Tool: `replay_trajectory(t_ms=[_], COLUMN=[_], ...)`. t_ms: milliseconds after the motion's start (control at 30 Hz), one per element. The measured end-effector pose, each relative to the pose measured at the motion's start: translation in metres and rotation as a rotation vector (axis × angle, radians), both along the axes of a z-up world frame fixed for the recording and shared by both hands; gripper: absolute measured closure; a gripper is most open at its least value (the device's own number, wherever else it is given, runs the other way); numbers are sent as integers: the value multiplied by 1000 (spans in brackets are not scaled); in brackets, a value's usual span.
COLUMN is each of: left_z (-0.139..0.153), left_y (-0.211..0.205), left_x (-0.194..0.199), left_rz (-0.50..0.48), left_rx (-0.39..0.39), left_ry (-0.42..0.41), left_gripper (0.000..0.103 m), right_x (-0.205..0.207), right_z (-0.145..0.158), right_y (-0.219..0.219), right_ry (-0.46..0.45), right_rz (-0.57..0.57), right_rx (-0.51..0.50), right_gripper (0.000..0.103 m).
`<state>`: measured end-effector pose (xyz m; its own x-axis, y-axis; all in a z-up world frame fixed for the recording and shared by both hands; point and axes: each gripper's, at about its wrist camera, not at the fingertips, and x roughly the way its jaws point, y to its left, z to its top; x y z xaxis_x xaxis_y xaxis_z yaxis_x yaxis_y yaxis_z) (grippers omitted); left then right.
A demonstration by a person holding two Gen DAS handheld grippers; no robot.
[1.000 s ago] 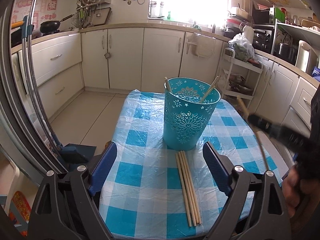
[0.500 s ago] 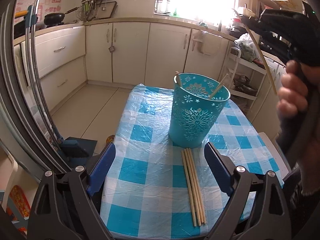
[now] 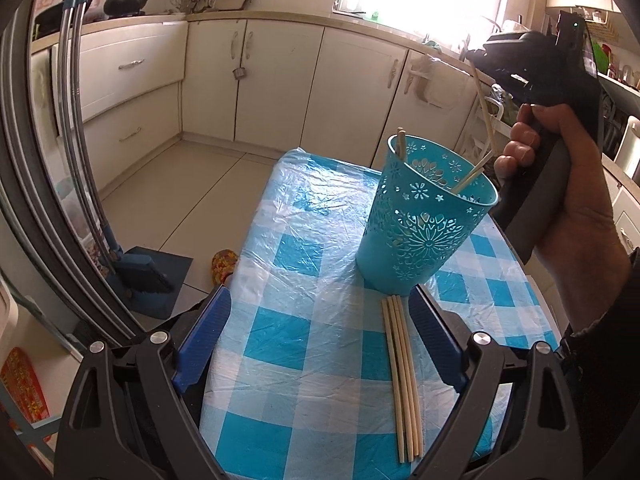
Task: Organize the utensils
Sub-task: 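Lift the gripped chopstick with the right tool over the basket, then open the right tool to drop the stick into the basket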
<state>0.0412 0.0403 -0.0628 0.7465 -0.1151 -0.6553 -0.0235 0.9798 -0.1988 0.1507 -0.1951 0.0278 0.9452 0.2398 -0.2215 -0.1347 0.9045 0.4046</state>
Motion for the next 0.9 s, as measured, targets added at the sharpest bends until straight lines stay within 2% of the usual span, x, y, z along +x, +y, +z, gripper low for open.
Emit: replay_trajectory(t_ms=[267,567,633,767,900], left_z=[-5,-2,1,7,13], left_y=[1,3,3,0,-4], left_x=[5,3,0,-5,-12], left_rz=[-2,10,9,10,7], left_rx=[-12,-17,-13,1,23], left_ry=[16,10,1,-15,-32], left_gripper=[16,16,16,16,16], right_x=[8,-10,-18,-38,-76], right_z=[-7,-21,-24,-22,-16], right_y=[4,11,10,-1,-15], right_ry=[27,89,99,95,68], right_rz=[7,85,92,86,71], right_rx=[-33,-96,-115,-118,-112], right_gripper=[97,95,87,84,81])
